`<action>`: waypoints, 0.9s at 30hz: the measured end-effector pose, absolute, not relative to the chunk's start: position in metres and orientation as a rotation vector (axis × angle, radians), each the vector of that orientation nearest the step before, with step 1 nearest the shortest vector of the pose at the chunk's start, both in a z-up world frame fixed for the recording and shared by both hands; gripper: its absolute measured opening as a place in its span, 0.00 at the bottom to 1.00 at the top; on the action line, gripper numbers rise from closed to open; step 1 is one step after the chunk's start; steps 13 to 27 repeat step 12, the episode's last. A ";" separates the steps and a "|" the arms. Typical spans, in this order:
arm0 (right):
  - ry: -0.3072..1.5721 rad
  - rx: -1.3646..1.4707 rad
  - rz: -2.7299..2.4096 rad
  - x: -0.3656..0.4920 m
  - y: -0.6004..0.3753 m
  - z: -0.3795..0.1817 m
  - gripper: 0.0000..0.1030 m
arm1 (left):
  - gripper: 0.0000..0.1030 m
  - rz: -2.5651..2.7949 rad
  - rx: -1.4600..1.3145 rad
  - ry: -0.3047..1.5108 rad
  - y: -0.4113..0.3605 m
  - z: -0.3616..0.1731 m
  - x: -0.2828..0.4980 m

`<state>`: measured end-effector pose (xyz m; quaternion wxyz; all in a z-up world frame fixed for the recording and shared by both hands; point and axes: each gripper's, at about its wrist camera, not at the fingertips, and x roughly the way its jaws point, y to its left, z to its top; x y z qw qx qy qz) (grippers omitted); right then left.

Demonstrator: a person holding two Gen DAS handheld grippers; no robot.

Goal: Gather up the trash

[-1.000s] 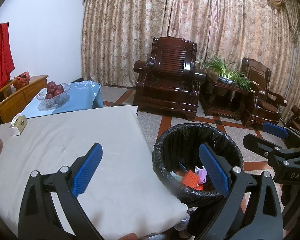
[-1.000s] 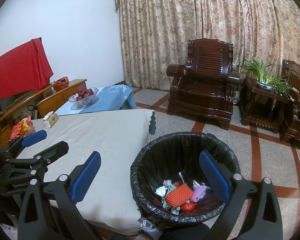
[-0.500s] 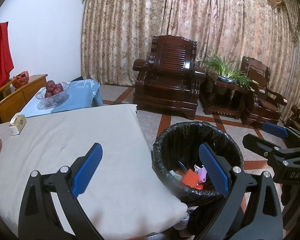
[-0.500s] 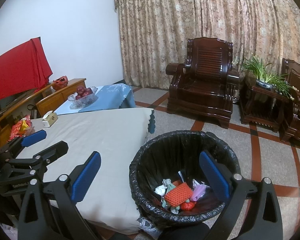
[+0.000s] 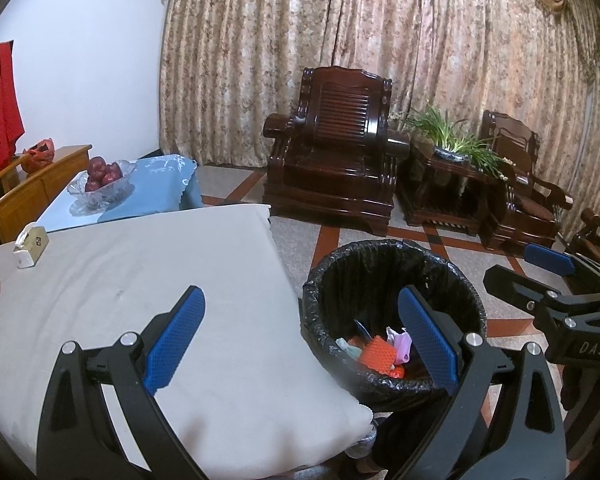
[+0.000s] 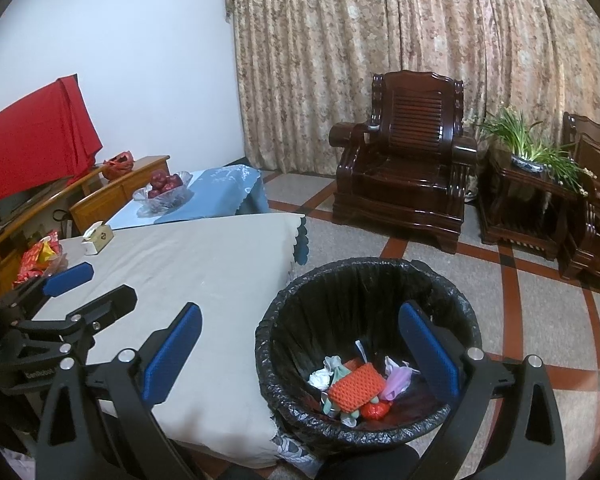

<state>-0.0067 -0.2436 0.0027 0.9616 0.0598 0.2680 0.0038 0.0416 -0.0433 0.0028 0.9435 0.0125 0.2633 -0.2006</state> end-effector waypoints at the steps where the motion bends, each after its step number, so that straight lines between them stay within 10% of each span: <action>1: 0.542 0.120 0.008 -0.006 -0.245 0.004 0.94 | 0.92 -0.408 0.026 0.537 -0.044 0.003 0.042; 27: 0.544 0.121 0.008 -0.005 -0.247 0.002 0.94 | 0.92 -0.411 0.026 0.545 -0.045 -0.004 0.029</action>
